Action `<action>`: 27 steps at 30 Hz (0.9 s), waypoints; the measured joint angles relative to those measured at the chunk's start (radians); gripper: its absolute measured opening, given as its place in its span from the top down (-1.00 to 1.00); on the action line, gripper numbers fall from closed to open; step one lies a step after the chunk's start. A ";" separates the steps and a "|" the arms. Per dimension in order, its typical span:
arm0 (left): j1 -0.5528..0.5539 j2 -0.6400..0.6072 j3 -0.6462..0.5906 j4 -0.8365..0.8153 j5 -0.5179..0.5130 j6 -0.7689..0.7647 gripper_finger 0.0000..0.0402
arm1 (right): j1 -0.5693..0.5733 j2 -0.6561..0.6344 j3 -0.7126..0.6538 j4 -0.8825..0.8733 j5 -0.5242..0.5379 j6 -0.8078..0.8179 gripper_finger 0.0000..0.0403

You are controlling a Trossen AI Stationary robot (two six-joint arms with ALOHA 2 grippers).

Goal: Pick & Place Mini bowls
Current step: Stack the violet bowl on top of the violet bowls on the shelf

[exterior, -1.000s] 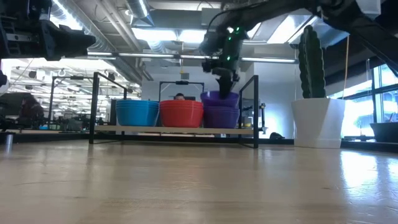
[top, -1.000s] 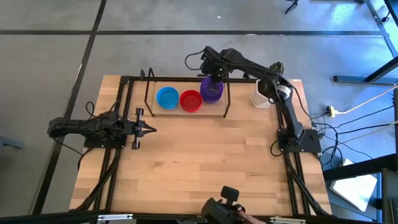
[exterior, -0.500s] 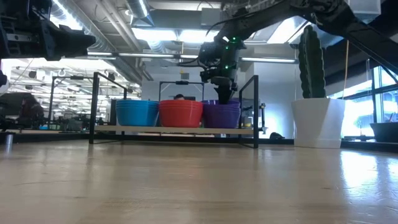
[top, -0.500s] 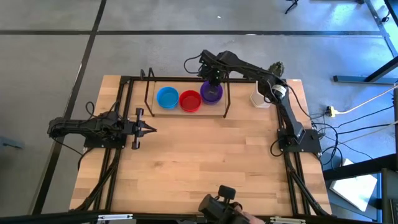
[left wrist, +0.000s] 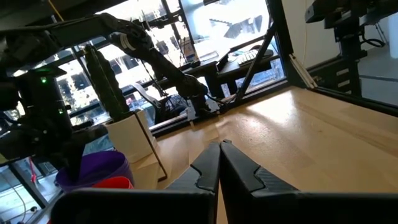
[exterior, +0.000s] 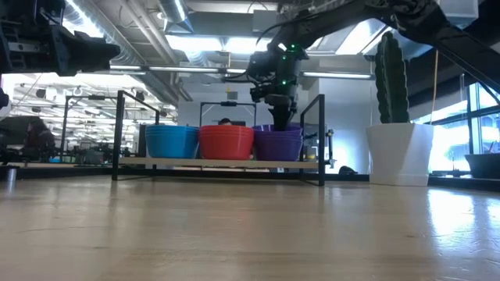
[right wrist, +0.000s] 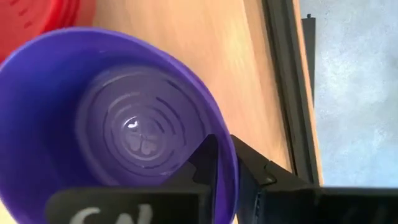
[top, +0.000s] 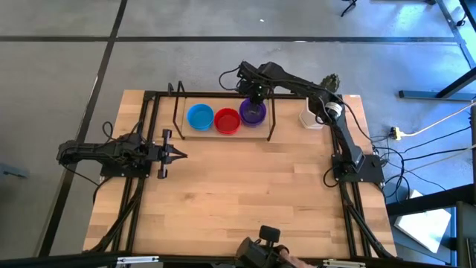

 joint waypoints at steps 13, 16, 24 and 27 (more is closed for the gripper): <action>0.000 0.000 0.000 0.000 0.000 -0.004 0.98 | 0.010 -0.004 0.106 -0.058 0.061 0.032 0.25; 0.000 0.000 0.000 0.000 0.000 -0.004 0.97 | 0.012 -0.004 0.130 -0.064 0.100 0.027 0.01; 0.000 0.000 0.000 0.000 0.000 -0.004 0.98 | 0.030 -0.004 0.229 -0.093 0.126 0.047 -0.17; 0.000 0.000 0.000 0.000 0.000 -0.004 0.99 | 0.057 -0.004 0.239 -0.096 0.269 0.085 -0.04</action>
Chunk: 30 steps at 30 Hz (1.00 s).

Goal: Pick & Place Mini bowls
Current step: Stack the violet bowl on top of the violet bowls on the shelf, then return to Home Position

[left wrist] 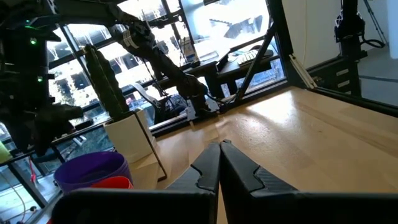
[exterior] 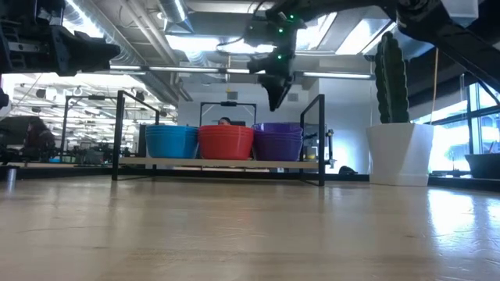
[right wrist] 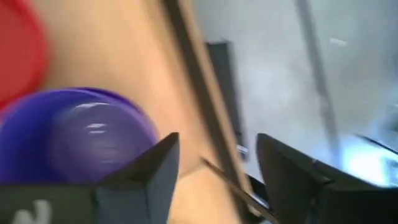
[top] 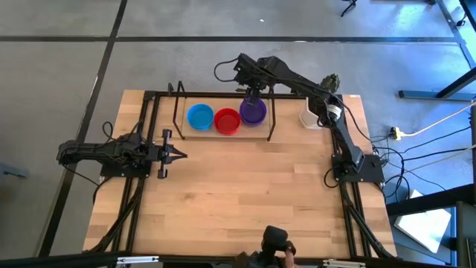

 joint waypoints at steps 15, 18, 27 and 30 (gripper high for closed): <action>0.000 0.000 0.000 0.000 0.000 -0.016 0.99 | 0.087 -0.002 -0.204 0.132 0.236 -0.033 0.98; 0.000 0.000 0.000 0.000 0.000 -0.016 0.99 | 0.072 -0.002 -0.233 0.129 0.232 -0.027 0.96; 0.000 0.000 0.000 0.000 0.000 -0.014 0.98 | 0.060 -0.001 -0.277 0.188 0.193 -0.032 0.96; 0.000 0.000 0.000 0.000 0.000 -0.016 0.99 | 0.061 -0.001 -0.278 0.196 0.186 -0.035 0.96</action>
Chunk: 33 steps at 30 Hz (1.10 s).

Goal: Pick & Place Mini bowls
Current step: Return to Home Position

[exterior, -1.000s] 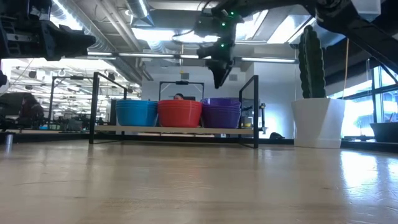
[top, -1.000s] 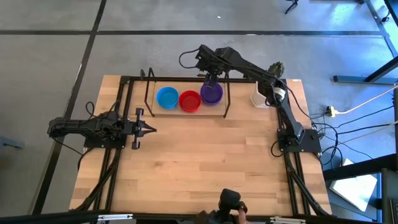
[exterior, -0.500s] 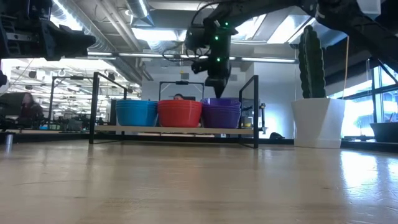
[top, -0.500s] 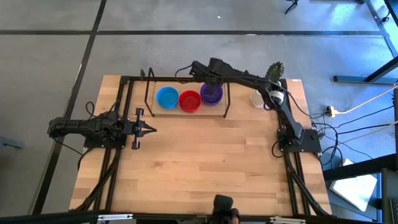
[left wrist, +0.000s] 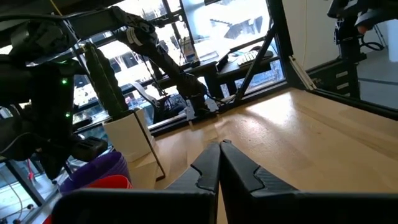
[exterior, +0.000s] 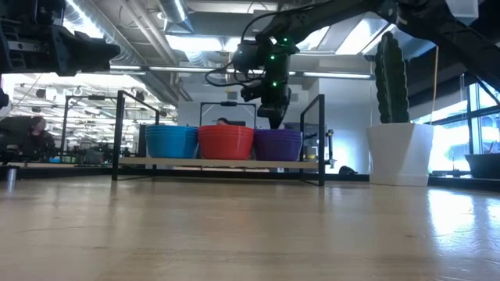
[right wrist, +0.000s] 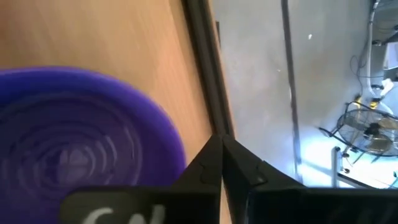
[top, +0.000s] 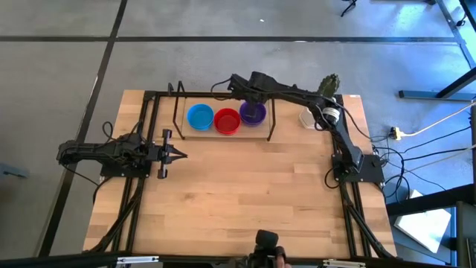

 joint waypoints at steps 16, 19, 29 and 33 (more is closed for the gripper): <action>0.000 0.000 0.000 0.000 -0.076 -0.019 0.99 | 0.192 -0.476 -0.070 0.345 -0.392 -0.032 0.99; 0.000 0.000 0.011 -0.002 -0.076 -0.012 0.98 | 0.277 -0.656 -0.207 0.416 -0.371 -0.023 0.99; 0.000 0.000 0.038 -0.003 -0.078 -0.040 0.99 | 0.465 -1.256 -1.036 0.927 -0.431 0.077 0.99; 0.000 0.000 0.038 -0.003 -0.078 -0.046 0.99 | 0.463 -1.422 -1.320 1.128 -0.543 0.119 0.99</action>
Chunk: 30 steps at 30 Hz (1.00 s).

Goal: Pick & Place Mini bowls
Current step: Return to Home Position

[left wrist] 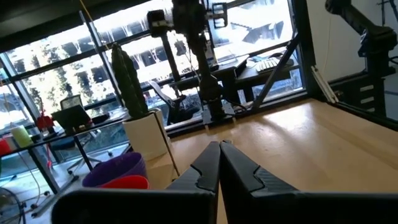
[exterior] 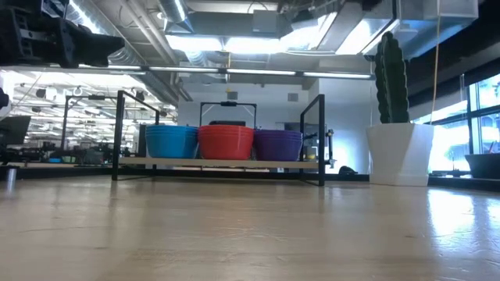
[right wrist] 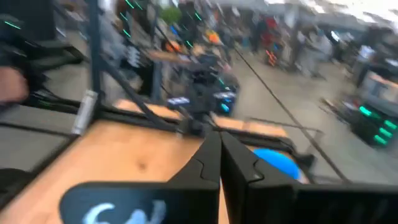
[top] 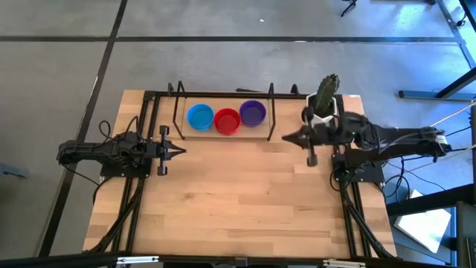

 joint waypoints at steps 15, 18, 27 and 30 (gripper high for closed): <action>0.000 -0.002 -0.001 -0.018 -0.060 -0.011 0.99 | 0.001 -0.274 -0.457 0.321 -0.078 0.118 0.98; 0.000 -0.002 -0.002 -0.045 -0.087 0.007 0.99 | 0.007 -0.294 -0.515 0.380 -0.116 0.124 0.98; 0.000 -0.002 -0.002 0.005 0.029 -0.006 0.99 | 0.019 -0.315 -0.658 0.578 -0.124 0.124 0.98; 0.000 -0.003 -0.002 0.000 -0.015 -0.034 0.99 | 0.019 -0.314 -0.658 0.577 -0.124 0.126 0.98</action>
